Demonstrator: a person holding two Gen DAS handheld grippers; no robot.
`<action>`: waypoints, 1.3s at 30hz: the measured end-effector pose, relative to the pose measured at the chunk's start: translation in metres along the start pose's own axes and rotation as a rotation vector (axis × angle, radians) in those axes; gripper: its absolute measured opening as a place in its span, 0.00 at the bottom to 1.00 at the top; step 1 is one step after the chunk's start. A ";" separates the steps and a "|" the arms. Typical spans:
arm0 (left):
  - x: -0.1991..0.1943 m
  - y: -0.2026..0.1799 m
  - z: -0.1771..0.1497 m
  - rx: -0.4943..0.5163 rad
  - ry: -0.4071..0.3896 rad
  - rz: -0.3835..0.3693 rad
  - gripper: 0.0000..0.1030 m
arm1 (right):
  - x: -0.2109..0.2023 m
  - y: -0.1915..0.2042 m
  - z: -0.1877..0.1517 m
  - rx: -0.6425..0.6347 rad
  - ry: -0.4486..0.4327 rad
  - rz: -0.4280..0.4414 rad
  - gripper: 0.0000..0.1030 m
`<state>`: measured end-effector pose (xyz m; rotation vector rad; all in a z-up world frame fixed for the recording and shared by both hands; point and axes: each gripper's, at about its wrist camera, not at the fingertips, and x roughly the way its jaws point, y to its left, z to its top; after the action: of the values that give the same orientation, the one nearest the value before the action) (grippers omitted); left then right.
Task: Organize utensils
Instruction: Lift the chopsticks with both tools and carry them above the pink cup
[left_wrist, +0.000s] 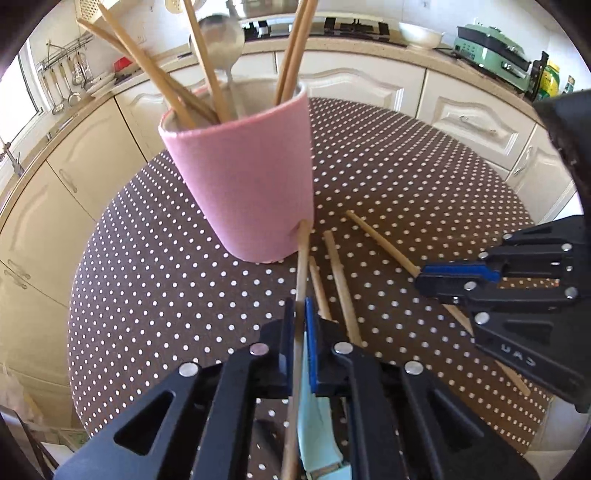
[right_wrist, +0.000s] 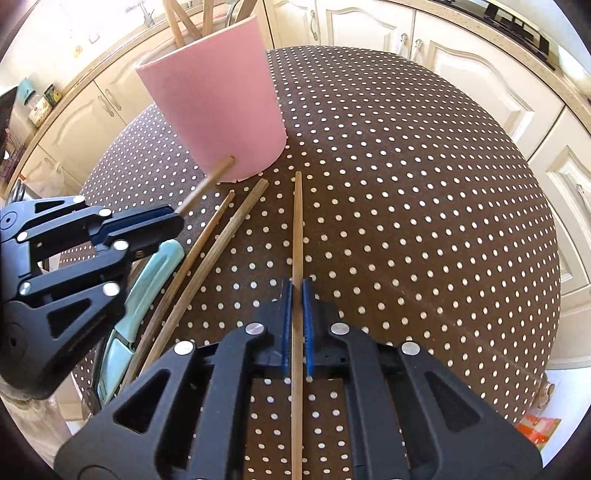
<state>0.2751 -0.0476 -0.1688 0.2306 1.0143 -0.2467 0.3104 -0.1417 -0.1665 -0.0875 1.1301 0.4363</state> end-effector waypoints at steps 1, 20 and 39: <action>-0.006 -0.001 -0.002 -0.001 -0.012 0.004 0.05 | -0.004 -0.001 -0.004 0.006 -0.010 0.004 0.06; -0.110 0.009 -0.013 -0.160 -0.383 -0.082 0.05 | -0.102 -0.011 -0.068 0.058 -0.365 0.157 0.06; -0.133 0.027 -0.008 -0.262 -0.593 -0.067 0.05 | -0.139 0.018 -0.041 0.007 -0.544 0.194 0.06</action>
<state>0.2095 -0.0062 -0.0567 -0.1146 0.4567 -0.2220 0.2199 -0.1775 -0.0578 0.1425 0.6045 0.5860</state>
